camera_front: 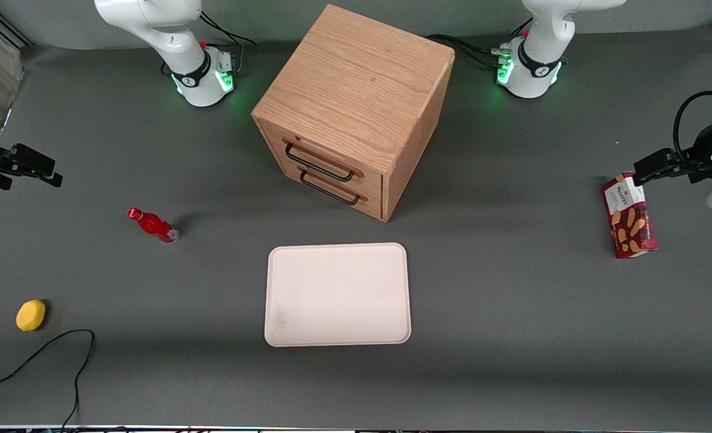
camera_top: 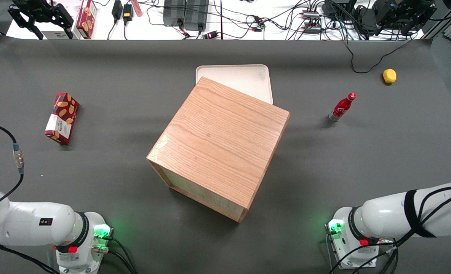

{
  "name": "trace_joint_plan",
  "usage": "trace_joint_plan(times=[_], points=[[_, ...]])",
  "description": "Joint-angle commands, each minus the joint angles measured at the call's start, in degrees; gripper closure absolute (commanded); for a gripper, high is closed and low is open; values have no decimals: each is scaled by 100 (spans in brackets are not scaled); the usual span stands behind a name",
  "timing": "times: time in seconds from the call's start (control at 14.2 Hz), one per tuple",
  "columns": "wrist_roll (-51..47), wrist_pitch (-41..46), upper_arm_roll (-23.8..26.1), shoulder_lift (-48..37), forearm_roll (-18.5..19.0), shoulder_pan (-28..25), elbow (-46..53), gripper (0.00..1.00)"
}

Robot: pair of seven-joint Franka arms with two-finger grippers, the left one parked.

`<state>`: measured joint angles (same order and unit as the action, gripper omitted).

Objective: Open upper drawer

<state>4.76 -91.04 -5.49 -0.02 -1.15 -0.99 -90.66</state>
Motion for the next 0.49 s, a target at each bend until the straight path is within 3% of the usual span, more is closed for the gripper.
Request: trace_joint_plan(times=[0.0, 0.42], points=[[-151, -46, 4, -42, 80, -15, -31, 0], [-160, -55, 22, -33, 36, -24, 4, 0]])
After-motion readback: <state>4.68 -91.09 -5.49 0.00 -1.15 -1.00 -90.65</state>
